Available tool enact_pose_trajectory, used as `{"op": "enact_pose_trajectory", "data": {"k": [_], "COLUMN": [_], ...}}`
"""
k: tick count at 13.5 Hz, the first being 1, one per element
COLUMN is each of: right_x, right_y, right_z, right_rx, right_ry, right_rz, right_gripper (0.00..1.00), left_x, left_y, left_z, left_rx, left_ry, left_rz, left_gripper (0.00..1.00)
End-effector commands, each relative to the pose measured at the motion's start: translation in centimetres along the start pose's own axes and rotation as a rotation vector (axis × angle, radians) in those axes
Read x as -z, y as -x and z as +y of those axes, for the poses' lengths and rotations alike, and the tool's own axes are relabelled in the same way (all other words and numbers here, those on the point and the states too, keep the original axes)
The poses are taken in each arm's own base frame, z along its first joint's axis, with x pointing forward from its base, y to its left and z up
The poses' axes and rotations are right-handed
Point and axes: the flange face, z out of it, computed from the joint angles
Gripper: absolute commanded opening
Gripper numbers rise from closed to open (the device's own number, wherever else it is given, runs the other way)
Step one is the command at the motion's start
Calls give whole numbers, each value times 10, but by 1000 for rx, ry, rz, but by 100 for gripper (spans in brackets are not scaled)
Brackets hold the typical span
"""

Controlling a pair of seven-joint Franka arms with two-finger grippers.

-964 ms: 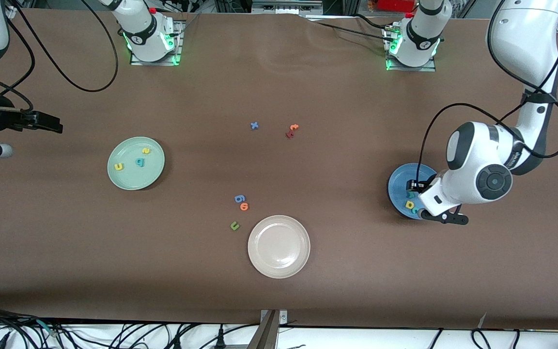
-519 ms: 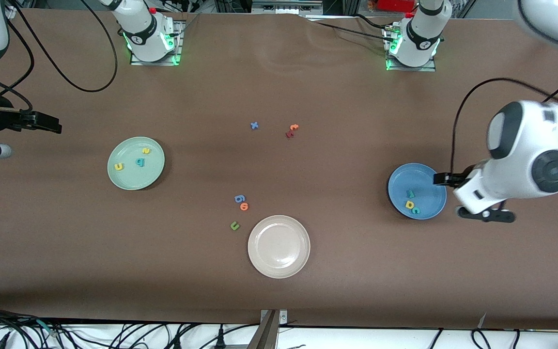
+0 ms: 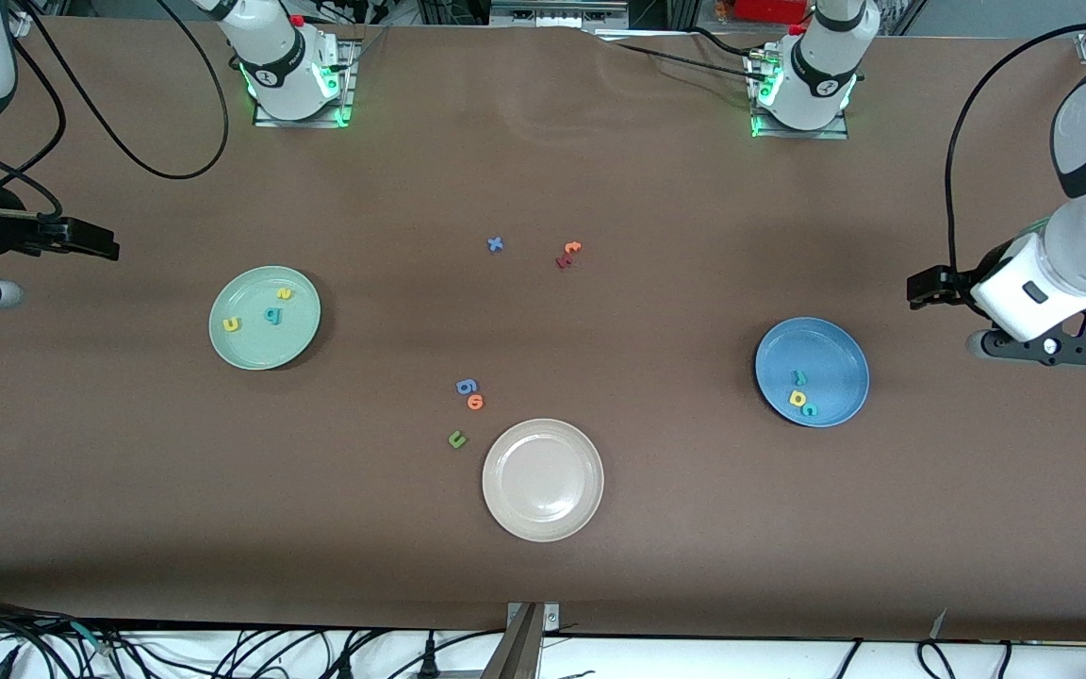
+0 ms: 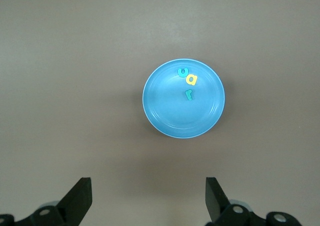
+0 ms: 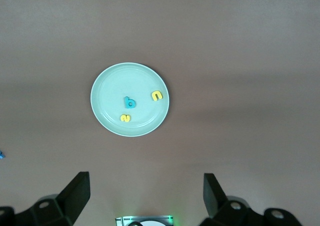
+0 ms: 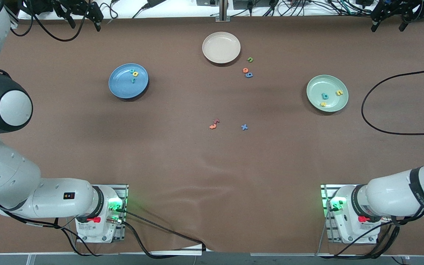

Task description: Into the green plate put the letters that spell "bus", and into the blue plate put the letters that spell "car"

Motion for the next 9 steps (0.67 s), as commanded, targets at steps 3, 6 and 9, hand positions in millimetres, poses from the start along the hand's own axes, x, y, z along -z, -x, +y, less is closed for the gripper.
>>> {"op": "enact_pose_trajectory", "data": {"k": [3,6,9], "right_x": [5,5,5], "right_y": [-3,-3,-3], "right_z": [2,1,1], "right_rx": [-3,-1,0], "right_ry": [1,2,2], "right_rz": [8,10,8], "right_gripper": [100,100,100], "left_x": [32,36,34], "left_y": [19,24,24], "left_z": [0,-3,-8], "left_rx": [-44,-38,-10], "left_ry": [-15,21,53], "left_rz": [11,11,11], "left_gripper": [100,100,100]}}
